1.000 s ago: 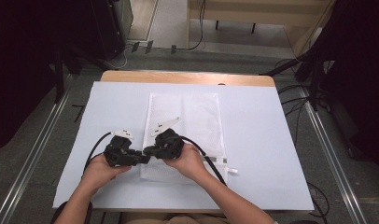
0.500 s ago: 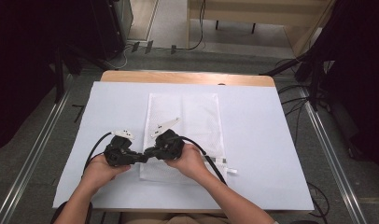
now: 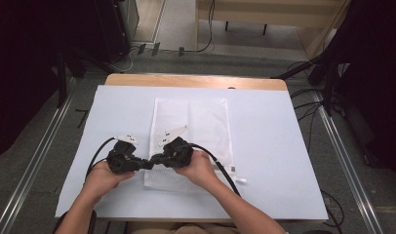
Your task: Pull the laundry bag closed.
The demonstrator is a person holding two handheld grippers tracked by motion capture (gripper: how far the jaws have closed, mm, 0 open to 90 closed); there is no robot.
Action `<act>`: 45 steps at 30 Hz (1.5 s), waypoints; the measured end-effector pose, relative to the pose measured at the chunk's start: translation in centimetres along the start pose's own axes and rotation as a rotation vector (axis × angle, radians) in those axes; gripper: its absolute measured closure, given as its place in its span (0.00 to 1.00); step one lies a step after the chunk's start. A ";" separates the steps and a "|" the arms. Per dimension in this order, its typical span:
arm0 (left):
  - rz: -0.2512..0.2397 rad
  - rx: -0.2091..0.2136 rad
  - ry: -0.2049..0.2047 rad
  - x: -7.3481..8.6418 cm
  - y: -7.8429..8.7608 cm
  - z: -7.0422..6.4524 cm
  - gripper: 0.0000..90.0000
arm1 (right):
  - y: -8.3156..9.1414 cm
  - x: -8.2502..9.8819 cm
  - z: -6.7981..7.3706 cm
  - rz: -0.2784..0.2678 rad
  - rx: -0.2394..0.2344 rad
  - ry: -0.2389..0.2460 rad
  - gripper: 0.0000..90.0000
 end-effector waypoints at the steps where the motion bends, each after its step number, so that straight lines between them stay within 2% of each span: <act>1: 0.003 -0.003 -0.006 0.0 0.0 -0.1 0.99 | 0.0 0.2 0.0 -0.005 -0.003 0.009 0.99; 6: -0.004 -0.009 -0.010 0.1 0.4 0.1 0.99 | 0.1 0.6 -0.2 0.001 0.006 0.004 0.99; 8: -0.017 -0.004 -0.004 0.2 0.6 0.2 0.99 | 0.2 1.0 -0.7 0.013 0.023 0.005 0.99; 10: -0.018 0.003 -0.010 0.2 0.7 0.4 0.99 | 0.4 1.3 -1.0 0.014 0.009 -0.030 0.99; 11: -0.019 -0.007 -0.015 0.2 0.7 0.4 0.99 | 0.4 1.3 -1.1 0.011 0.009 -0.026 0.98; 15: -0.021 0.000 -0.015 0.2 0.7 0.4 0.99 | 0.5 1.4 -1.1 0.013 0.009 -0.014 0.98; 19: -0.027 0.007 -0.016 0.3 0.7 0.3 0.99 | 0.5 1.5 -1.1 0.019 -0.008 -0.022 0.98; 27: -0.036 0.009 -0.011 0.5 1.2 0.5 0.98 | 0.9 2.1 -1.5 0.028 -0.007 -0.035 0.98; 30: -0.044 0.009 -0.014 0.5 1.2 0.5 0.98 | 1.3 2.3 -1.6 0.023 -0.015 -0.061 0.98; 36: -0.043 0.007 -0.020 0.5 1.2 0.5 0.98 | 1.6 2.5 -1.7 0.026 -0.011 -0.047 0.98; 38: -0.046 0.009 -0.020 0.5 1.2 0.5 0.98 | 1.9 2.6 -1.9 0.022 -0.014 -0.061 0.98; 45: -0.048 0.003 -0.023 0.5 1.2 0.4 0.98 | 2.4 2.9 -2.0 0.020 -0.015 -0.059 0.98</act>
Point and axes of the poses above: each handheld gripper's, and its own axes: y roughly backward along the jaws, x roughly out of its underside, z roughly to its left, the point moved 7 cm from there along -y, roughly forward along the jaws, and after that the axes turned 8 degrees about x, right-handed, at the moved point
